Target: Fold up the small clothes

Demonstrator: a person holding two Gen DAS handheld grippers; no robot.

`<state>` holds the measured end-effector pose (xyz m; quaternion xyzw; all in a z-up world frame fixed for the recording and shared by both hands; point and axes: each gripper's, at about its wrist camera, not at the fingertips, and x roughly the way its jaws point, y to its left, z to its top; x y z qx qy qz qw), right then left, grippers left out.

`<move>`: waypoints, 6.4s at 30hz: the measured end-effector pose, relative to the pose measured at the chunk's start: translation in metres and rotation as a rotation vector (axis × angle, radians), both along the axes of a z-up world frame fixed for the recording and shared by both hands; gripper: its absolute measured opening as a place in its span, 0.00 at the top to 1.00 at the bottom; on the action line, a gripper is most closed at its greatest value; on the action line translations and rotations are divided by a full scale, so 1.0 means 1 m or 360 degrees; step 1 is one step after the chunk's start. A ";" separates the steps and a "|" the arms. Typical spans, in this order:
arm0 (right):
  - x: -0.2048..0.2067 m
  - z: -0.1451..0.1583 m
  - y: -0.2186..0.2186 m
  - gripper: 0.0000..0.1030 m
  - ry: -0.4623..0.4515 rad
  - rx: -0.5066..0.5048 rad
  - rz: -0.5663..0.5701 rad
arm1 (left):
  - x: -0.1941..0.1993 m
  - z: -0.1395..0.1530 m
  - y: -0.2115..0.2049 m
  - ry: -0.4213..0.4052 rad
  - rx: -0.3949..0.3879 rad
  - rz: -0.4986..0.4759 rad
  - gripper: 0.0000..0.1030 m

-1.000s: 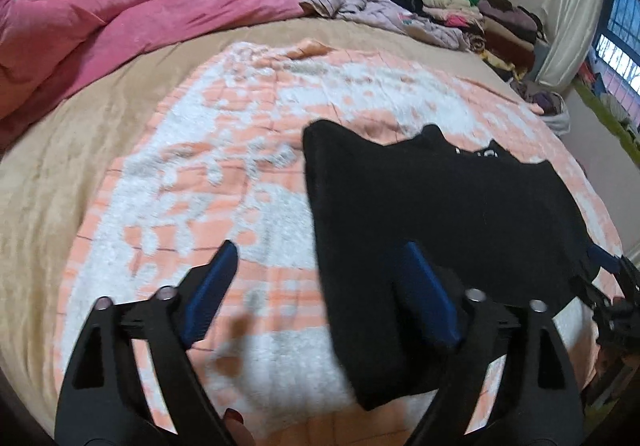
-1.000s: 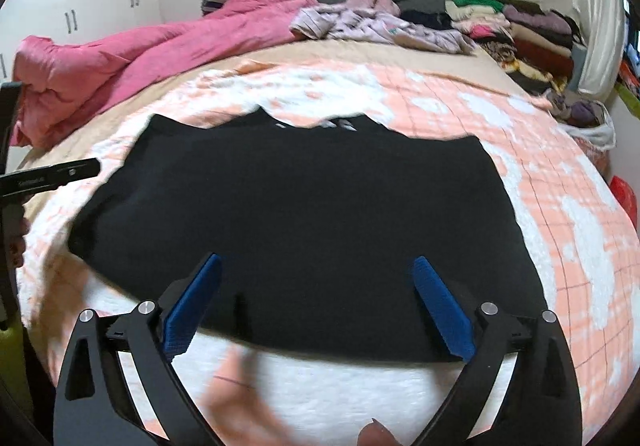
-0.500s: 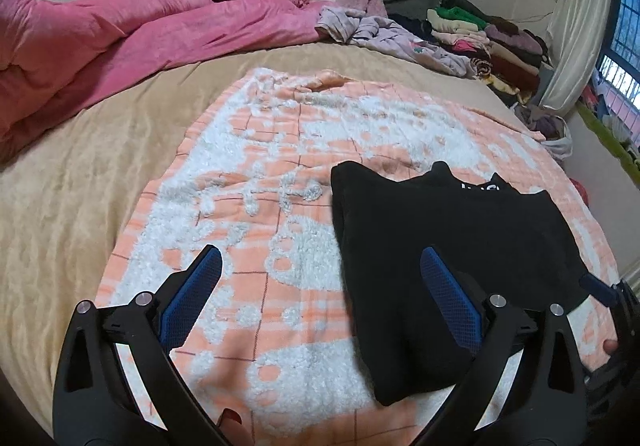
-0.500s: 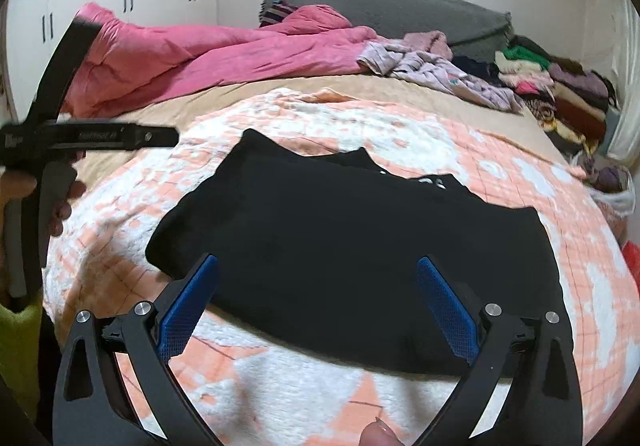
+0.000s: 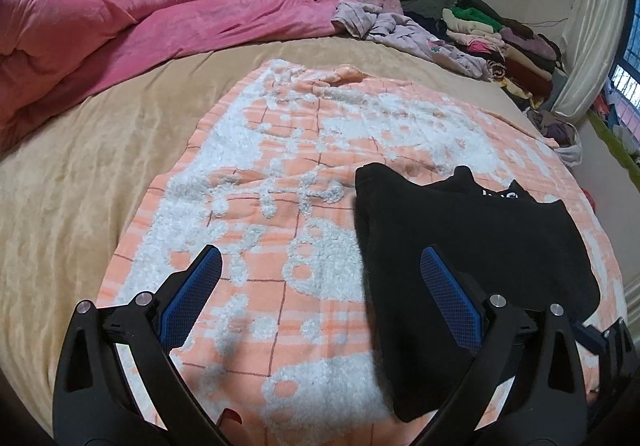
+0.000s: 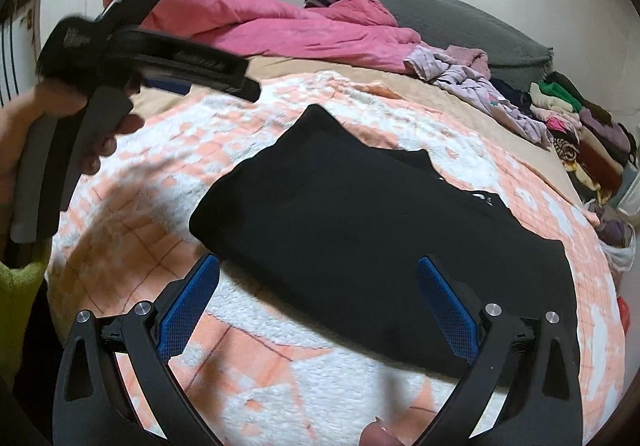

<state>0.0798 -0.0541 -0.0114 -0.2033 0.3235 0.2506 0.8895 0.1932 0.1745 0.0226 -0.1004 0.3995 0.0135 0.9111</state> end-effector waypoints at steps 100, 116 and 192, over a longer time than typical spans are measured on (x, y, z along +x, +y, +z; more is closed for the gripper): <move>0.063 -0.025 -0.263 0.89 0.0490 0.1106 -0.0769 | 0.109 -0.007 -0.343 0.0227 -0.0185 -0.0695 0.38; 0.106 -0.012 -0.292 0.17 0.0745 0.1243 -0.0624 | 0.072 -0.036 -0.228 0.0160 -0.0168 -0.0364 0.38; 0.095 -0.011 -0.309 0.44 0.0208 0.0521 -0.0886 | 0.031 -0.036 -0.261 0.0143 -0.0051 -0.0449 0.27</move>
